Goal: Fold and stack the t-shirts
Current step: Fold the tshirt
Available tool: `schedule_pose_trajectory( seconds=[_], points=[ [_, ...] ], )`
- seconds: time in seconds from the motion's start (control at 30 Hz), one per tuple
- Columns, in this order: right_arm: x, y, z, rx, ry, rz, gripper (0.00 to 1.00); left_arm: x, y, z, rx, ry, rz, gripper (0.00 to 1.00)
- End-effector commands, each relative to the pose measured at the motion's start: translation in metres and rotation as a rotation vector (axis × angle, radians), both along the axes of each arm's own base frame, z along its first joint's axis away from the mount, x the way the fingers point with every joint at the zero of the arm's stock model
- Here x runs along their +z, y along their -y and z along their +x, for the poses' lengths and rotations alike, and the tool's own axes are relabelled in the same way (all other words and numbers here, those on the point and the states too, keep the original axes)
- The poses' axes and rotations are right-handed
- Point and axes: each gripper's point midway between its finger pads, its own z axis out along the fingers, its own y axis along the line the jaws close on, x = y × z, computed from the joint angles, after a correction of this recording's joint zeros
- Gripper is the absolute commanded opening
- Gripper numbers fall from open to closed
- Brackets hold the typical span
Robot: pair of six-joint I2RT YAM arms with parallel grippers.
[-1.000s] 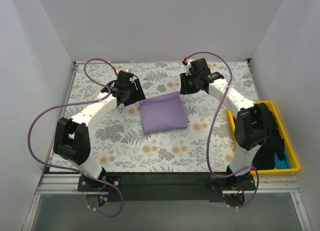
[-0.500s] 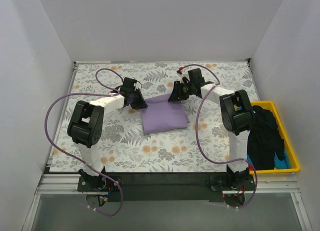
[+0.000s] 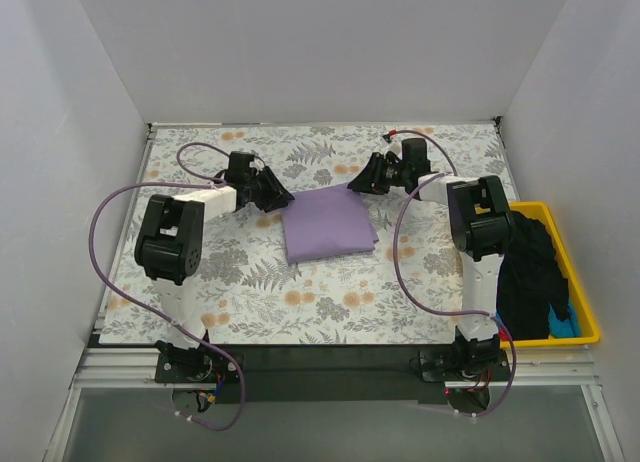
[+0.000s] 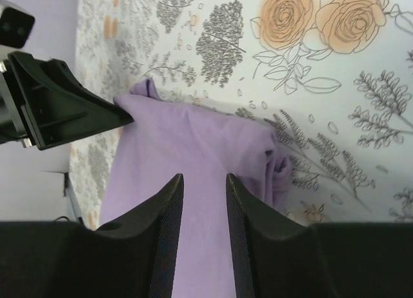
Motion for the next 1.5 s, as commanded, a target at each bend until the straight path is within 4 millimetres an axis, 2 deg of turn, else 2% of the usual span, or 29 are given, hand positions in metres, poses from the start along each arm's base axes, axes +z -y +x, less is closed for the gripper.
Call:
schedule_pose_trajectory(
  seconds=[0.0, 0.03, 0.07, 0.1, 0.17, 0.2, 0.27, 0.3, 0.33, 0.4, 0.5, 0.53, 0.57, 0.67, 0.73, 0.8, 0.83, 0.9, 0.93, 1.07, 1.1, 1.13, 1.2, 1.23, 1.27, 1.33, 1.37, 1.43, 1.47],
  points=[
    [0.075, -0.008, -0.018, 0.042, 0.113, 0.132, 0.40, 0.072, 0.001, -0.004, -0.005, 0.140, -0.068, 0.33],
    [0.084, -0.011, -0.028, 0.049, 0.112, 0.151, 0.40, 0.091, 0.005, -0.011, -0.014, 0.172, -0.087, 0.34],
    [0.093, -0.013, -0.036, 0.068, 0.135, 0.170, 0.40, 0.090, 0.008, -0.024, -0.027, 0.156, -0.100, 0.35],
    [0.096, -0.013, -0.054, 0.081, 0.125, 0.178, 0.39, 0.095, 0.014, -0.033, -0.052, 0.162, -0.109, 0.35],
    [0.112, -0.019, -0.080, 0.128, 0.144, 0.218, 0.39, 0.103, 0.034, -0.060, -0.125, 0.153, -0.127, 0.35],
    [0.100, -0.018, -0.097, 0.140, 0.107, 0.221, 0.39, 0.093, 0.039, -0.077, -0.150, 0.116, -0.128, 0.34],
    [0.095, -0.021, -0.122, 0.186, 0.080, 0.237, 0.38, 0.088, 0.055, -0.104, -0.206, 0.086, -0.144, 0.30],
    [0.093, -0.021, -0.130, 0.198, 0.081, 0.237, 0.38, 0.071, 0.056, -0.122, -0.212, 0.029, -0.140, 0.25],
    [0.075, -0.018, -0.143, 0.202, 0.038, 0.226, 0.38, 0.064, 0.057, -0.131, -0.219, 0.011, -0.136, 0.24],
    [0.053, -0.016, -0.153, 0.215, 0.003, 0.225, 0.38, 0.034, 0.050, -0.152, -0.210, -0.077, -0.117, 0.18],
    [0.010, -0.009, -0.163, 0.210, -0.069, 0.199, 0.37, -0.004, 0.035, -0.166, -0.178, -0.199, -0.077, 0.12],
    [0.002, -0.004, -0.161, 0.204, -0.065, 0.192, 0.37, -0.022, 0.024, -0.171, -0.145, -0.258, -0.069, 0.04],
    [-0.015, 0.000, -0.165, 0.196, -0.106, 0.184, 0.37, -0.028, 0.018, -0.172, -0.124, -0.281, -0.066, 0.02],
    [-0.032, 0.013, -0.163, 0.159, -0.128, 0.167, 0.37, -0.038, 0.002, -0.175, -0.083, -0.318, -0.084, 0.01],
    [-0.027, 0.018, -0.162, 0.151, -0.114, 0.172, 0.36, -0.030, -0.001, -0.175, -0.091, -0.301, -0.070, 0.02],
    [-0.006, 0.018, -0.161, 0.153, -0.062, 0.181, 0.37, -0.017, -0.001, -0.171, -0.099, -0.281, -0.070, 0.07],
    [0.003, 0.015, -0.162, 0.155, -0.062, 0.193, 0.37, -0.003, 0.000, -0.168, -0.105, -0.243, -0.077, 0.09],
    [0.031, 0.008, -0.160, 0.173, -0.007, 0.217, 0.37, 0.015, 0.002, -0.166, -0.119, -0.205, -0.089, 0.22],
    [0.048, -0.002, -0.164, 0.196, 0.024, 0.231, 0.37, 0.031, 0.002, -0.162, -0.124, -0.153, -0.088, 0.30],
    [0.085, -0.040, -0.170, 0.252, 0.079, 0.264, 0.40, 0.054, -0.013, -0.156, -0.093, -0.049, -0.006, 0.42],
    [0.097, -0.059, -0.175, 0.289, 0.105, 0.277, 0.41, 0.062, -0.018, -0.156, -0.079, -0.017, 0.015, 0.55],
    [0.102, -0.068, -0.176, 0.296, 0.114, 0.283, 0.42, 0.063, -0.024, -0.155, -0.063, 0.003, 0.039, 0.59],
    [0.099, -0.094, -0.184, 0.326, 0.097, 0.290, 0.43, 0.064, -0.040, -0.152, -0.014, 0.052, 0.110, 0.65],
    [0.102, -0.104, -0.180, 0.336, 0.107, 0.298, 0.43, 0.064, -0.044, -0.151, -0.002, 0.066, 0.135, 0.68],
    [0.082, -0.112, -0.180, 0.336, 0.053, 0.287, 0.43, 0.064, -0.049, -0.150, 0.010, 0.078, 0.157, 0.70],
    [0.069, -0.128, -0.185, 0.360, 0.029, 0.302, 0.44, 0.060, -0.064, -0.149, 0.053, 0.108, 0.225, 0.72],
    [0.046, -0.133, -0.184, 0.352, -0.027, 0.291, 0.44, 0.059, -0.068, -0.149, 0.065, 0.115, 0.245, 0.72],
    [0.025, -0.140, -0.190, 0.350, -0.090, 0.280, 0.44, 0.055, -0.081, -0.148, 0.102, 0.131, 0.300, 0.72],
    [0.000, -0.140, -0.190, 0.321, -0.129, 0.247, 0.44, 0.055, -0.082, -0.148, 0.109, 0.132, 0.307, 0.72]
  ],
)
